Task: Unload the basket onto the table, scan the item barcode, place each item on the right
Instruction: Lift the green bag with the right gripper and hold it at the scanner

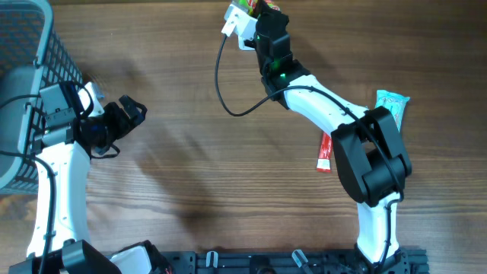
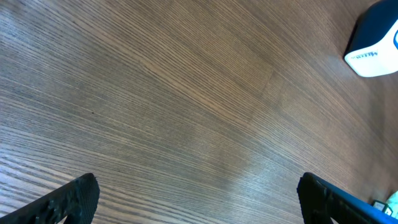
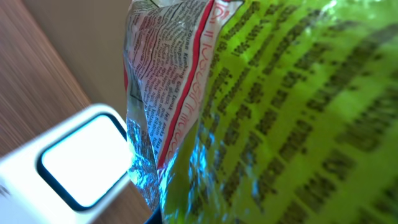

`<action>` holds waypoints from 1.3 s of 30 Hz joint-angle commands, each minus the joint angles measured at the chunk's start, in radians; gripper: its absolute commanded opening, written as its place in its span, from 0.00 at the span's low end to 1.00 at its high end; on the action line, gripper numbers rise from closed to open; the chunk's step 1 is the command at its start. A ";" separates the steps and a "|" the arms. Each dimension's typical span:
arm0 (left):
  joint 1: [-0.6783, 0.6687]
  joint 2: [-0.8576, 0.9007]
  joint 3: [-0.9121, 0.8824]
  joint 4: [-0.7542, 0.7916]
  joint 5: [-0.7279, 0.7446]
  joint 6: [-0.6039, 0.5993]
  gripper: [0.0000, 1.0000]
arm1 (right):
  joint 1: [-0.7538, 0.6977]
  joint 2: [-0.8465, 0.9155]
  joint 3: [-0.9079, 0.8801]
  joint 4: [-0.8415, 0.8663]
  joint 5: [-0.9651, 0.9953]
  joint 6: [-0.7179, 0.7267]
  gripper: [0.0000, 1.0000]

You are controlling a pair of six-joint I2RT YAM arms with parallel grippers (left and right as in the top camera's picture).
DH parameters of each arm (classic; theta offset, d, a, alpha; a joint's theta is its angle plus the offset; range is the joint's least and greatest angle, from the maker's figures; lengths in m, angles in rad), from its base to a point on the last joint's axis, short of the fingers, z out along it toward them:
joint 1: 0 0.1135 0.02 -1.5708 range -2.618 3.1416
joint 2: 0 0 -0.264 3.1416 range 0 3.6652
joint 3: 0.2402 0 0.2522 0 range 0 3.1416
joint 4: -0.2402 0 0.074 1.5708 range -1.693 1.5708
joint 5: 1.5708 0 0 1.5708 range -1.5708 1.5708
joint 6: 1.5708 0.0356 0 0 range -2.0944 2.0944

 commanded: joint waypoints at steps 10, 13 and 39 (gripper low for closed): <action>0.005 -0.013 0.012 0.003 -0.006 0.023 1.00 | 0.005 0.029 0.024 0.034 -0.086 -0.130 0.04; 0.005 -0.013 0.012 0.003 -0.006 0.023 1.00 | 0.009 0.038 0.024 0.032 -0.084 -0.137 0.04; 0.005 -0.013 0.012 0.003 -0.006 0.023 1.00 | 0.000 0.140 0.024 0.235 0.040 0.109 0.04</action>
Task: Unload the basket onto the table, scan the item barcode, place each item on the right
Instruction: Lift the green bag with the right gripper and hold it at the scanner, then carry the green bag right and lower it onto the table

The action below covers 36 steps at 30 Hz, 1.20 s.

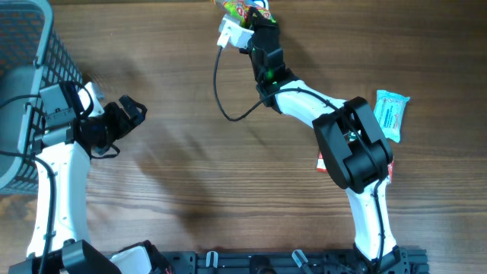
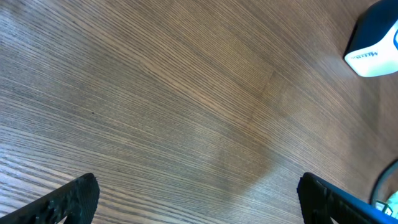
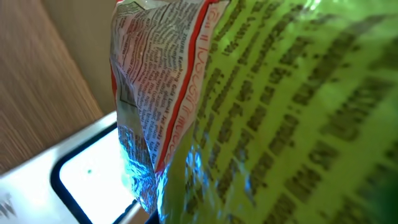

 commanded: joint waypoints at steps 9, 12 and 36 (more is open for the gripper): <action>0.005 -0.013 0.012 0.003 -0.006 0.023 1.00 | 0.005 -0.479 0.024 -0.623 -0.133 0.529 0.04; 0.005 -0.013 0.012 0.003 -0.006 0.023 1.00 | -0.001 -0.655 0.024 -1.024 -0.251 0.682 0.04; 0.005 -0.013 0.012 0.003 -0.006 0.023 1.00 | -0.132 -0.656 -0.426 -1.551 0.109 1.027 0.07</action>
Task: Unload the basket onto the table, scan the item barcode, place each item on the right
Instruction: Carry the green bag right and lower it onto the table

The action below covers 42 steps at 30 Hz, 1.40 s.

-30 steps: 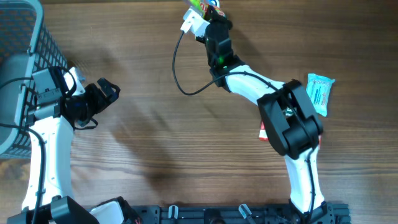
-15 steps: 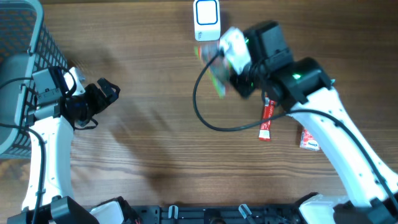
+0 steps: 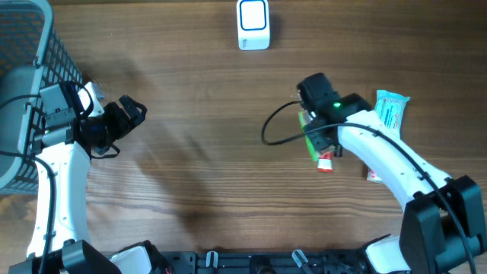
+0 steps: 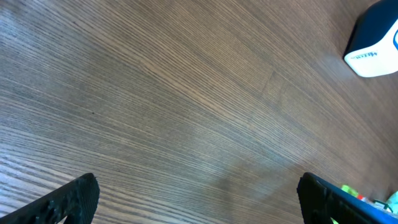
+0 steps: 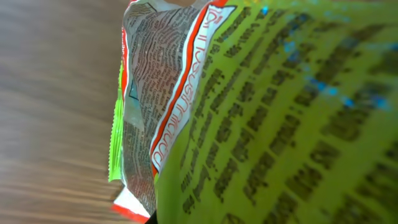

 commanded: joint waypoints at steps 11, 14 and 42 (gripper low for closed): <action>0.005 -0.013 0.012 0.003 -0.006 0.023 1.00 | -0.001 0.003 -0.005 0.016 0.068 -0.063 0.04; 0.005 -0.013 0.012 0.003 -0.006 0.023 1.00 | 0.038 0.003 -0.005 0.041 -0.273 -0.174 0.05; 0.005 -0.013 0.012 0.003 -0.006 0.023 1.00 | 0.040 0.003 -0.005 0.272 -0.187 0.006 1.00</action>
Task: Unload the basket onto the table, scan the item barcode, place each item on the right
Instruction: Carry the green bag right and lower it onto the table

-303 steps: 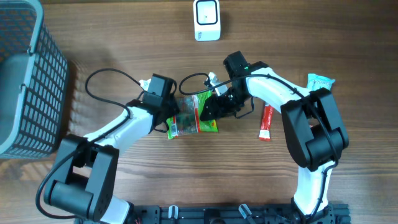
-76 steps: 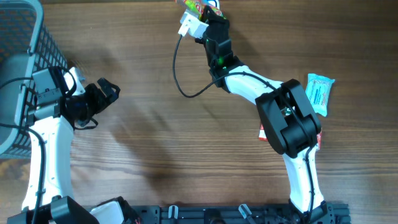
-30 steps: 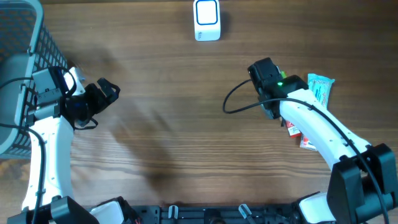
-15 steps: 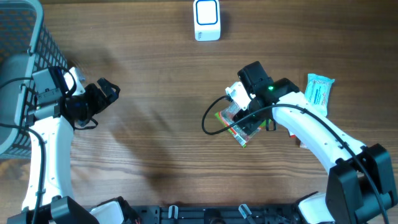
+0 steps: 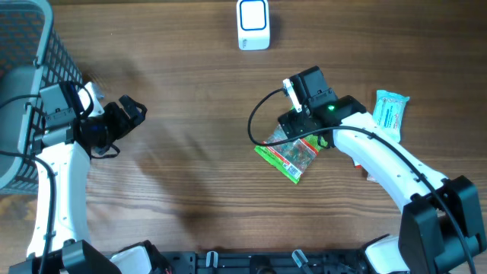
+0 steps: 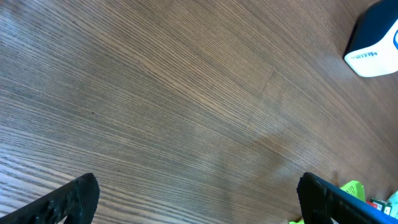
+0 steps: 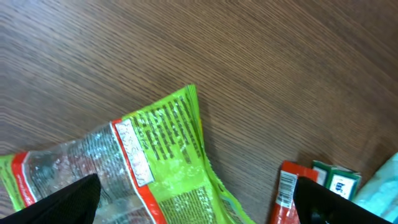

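Note:
The green snack packet [image 5: 289, 156] lies flat on the wooden table, right of centre; it also shows in the right wrist view [image 7: 155, 162] and at a corner of the left wrist view [image 6: 351, 188]. My right gripper [image 5: 298, 135] hovers just over it, open [image 7: 196, 202], the packet lying loose below between the spread fingers. The white scanner [image 5: 253, 24] with its dark window stands at the far edge [image 6: 373, 43]. My left gripper [image 5: 125, 114] is open over bare wood at the left [image 6: 196, 199].
A grey mesh basket [image 5: 23, 76] fills the far left. A teal packet [image 5: 389, 110] lies at the right. Beside the green packet lie a red sachet [image 7: 287, 193] and a small green-and-white box [image 7: 336, 183].
My right gripper was shut on the green packet, held up near the red sachet. Now it is open and the packet lies flat on the table, a little further left. The left arm is unchanged.
My right gripper first held the green packet by the scanner at the far edge, then right over the scanner's window. Later the packet was back at the middle right, still held. Now it lies released on the table.

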`<action>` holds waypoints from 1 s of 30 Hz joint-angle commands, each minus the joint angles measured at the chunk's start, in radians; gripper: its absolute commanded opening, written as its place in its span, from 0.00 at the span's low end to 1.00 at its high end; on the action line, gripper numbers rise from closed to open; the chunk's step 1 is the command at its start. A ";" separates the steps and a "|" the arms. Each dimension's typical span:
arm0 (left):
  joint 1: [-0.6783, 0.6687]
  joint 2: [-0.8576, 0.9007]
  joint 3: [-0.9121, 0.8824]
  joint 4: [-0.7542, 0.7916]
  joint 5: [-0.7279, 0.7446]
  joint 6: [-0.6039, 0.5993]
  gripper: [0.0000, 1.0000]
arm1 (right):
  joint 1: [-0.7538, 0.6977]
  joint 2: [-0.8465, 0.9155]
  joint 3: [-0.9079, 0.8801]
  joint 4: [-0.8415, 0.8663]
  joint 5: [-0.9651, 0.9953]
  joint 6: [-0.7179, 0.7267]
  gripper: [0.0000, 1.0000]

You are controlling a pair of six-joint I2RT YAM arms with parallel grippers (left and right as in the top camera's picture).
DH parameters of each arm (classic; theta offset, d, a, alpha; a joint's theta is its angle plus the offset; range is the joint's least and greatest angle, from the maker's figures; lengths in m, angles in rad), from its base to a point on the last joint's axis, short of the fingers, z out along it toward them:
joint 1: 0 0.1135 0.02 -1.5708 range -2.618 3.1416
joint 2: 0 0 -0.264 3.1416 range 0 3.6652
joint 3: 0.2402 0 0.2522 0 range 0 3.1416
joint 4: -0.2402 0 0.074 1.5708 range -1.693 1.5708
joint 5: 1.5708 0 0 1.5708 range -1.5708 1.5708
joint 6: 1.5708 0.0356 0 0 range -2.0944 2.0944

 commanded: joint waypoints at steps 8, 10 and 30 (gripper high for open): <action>0.005 -0.013 0.012 0.003 -0.006 0.023 1.00 | -0.005 0.003 -0.004 0.008 -0.033 0.038 1.00; 0.005 -0.013 0.012 0.003 -0.006 0.023 1.00 | -0.005 0.003 -0.004 0.007 -0.033 0.039 1.00; 0.005 -0.013 0.012 0.003 -0.006 0.023 1.00 | -0.014 -0.376 -0.004 0.007 -0.033 0.038 1.00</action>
